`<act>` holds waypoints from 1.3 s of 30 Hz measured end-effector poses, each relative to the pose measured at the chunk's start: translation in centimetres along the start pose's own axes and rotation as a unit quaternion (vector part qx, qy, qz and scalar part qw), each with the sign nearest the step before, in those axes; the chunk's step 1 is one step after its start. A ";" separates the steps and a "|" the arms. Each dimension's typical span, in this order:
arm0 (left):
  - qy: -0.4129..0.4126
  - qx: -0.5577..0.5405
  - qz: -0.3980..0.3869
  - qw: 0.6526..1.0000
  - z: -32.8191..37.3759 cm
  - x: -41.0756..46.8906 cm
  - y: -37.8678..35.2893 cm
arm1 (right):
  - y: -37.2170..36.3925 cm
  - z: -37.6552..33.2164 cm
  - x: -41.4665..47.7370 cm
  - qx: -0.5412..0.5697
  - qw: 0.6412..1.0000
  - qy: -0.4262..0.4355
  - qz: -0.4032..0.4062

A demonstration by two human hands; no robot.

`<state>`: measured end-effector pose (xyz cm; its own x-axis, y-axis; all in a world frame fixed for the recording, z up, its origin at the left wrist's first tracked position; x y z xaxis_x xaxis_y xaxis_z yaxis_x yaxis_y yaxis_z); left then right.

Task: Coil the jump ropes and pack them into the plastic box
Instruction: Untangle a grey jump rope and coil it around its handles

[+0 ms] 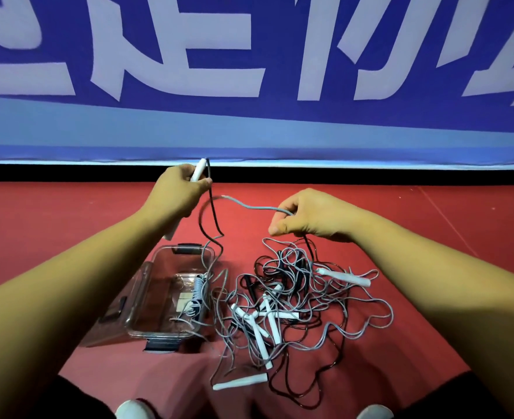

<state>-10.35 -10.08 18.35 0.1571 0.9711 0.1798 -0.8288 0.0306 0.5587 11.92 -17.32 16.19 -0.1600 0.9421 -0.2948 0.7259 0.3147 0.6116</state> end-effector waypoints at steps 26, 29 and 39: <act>0.077 -0.244 -0.339 0.905 2.9 -6.1 -9.5 | -0.2 -0.8 0.5 0.198 0.980 -0.007 0.011; 0.101 -0.282 -0.357 0.885 3.2 -6.1 -9.2 | -1.3 -1.4 0.1 0.210 0.977 0.017 -0.038; 0.149 -0.349 -0.339 0.861 2.9 -6.0 -8.4 | -1.4 -1.7 -0.3 0.160 0.985 0.025 -0.063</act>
<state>-2.75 -16.88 14.91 0.6732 0.6886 -0.2695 -0.7381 0.6479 -0.1880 9.84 -17.89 16.68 -0.2901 0.9048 -0.3117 0.8704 0.3848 0.3070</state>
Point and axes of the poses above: each hand's wrist, its own x-axis towards the middle knuckle, its own y-axis out of the back of the hand, z = x × y, the point moved 6 cm from there along x, towards the middle knuckle, and after that the axes turned 8 degrees about -y, right-handed, at the moved point
